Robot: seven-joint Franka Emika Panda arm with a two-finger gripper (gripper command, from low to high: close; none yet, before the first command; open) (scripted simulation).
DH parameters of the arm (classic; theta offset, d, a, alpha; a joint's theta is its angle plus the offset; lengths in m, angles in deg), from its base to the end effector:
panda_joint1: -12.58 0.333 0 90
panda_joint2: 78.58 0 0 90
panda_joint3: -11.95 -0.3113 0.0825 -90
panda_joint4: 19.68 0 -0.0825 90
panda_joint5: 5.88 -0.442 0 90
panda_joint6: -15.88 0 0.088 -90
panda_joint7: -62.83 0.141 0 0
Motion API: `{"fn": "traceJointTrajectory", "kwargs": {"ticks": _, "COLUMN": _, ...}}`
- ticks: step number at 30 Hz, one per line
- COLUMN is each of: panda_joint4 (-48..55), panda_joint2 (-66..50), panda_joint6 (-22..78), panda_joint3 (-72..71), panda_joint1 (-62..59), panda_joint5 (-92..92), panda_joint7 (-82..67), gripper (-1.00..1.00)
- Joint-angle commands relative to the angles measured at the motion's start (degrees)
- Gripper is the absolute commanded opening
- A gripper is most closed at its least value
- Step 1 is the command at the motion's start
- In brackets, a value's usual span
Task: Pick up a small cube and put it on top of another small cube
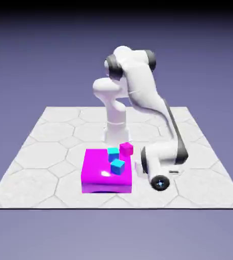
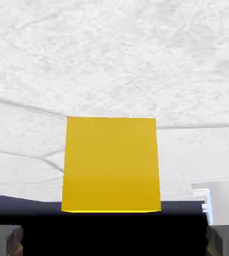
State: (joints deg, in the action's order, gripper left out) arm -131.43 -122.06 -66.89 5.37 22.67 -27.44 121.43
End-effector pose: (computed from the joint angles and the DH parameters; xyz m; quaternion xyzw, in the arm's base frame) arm 0.4016 0.1898 0.0202 0.7046 -0.3554 -0.5833 0.1922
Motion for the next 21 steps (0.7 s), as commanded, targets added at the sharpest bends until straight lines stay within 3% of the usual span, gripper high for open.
{"fn": "traceJointTrajectory", "kwargs": {"ticks": 1, "panda_joint4": -2.1, "panda_joint2": -0.2, "panda_joint6": -2.3, "panda_joint3": -0.3, "panda_joint1": 0.4, "panda_joint5": -0.5, "panda_joint7": -0.5, "gripper": 0.0}}
{"fn": "traceJointTrajectory", "kwargs": {"ticks": 4, "panda_joint4": -7.1, "panda_joint2": -0.7, "panda_joint6": -7.8, "panda_joint3": -0.9, "panda_joint1": 1.5, "panda_joint5": -1.6, "panda_joint7": -1.7, "gripper": 0.0}}
{"fn": "traceJointTrajectory", "kwargs": {"ticks": 5, "panda_joint4": -7.1, "panda_joint2": -0.7, "panda_joint6": -7.8, "panda_joint3": -0.9, "panda_joint1": 1.5, "panda_joint5": -1.6, "panda_joint7": -1.7, "gripper": -1.0}}
{"fn": "traceJointTrajectory", "kwargs": {"ticks": 12, "panda_joint4": 2.5, "panda_joint2": -1.7, "panda_joint6": -0.7, "panda_joint3": -3.3, "panda_joint1": 2.3, "panda_joint5": 3.9, "panda_joint7": -6.4, "gripper": -1.0}}
{"fn": "traceJointTrajectory", "kwargs": {"ticks": 21, "panda_joint4": 17.3, "panda_joint2": -2.3, "panda_joint6": 8.1, "panda_joint3": 15.4, "panda_joint1": 5.7, "panda_joint5": -17.3, "panda_joint7": -27.0, "gripper": -1.0}}
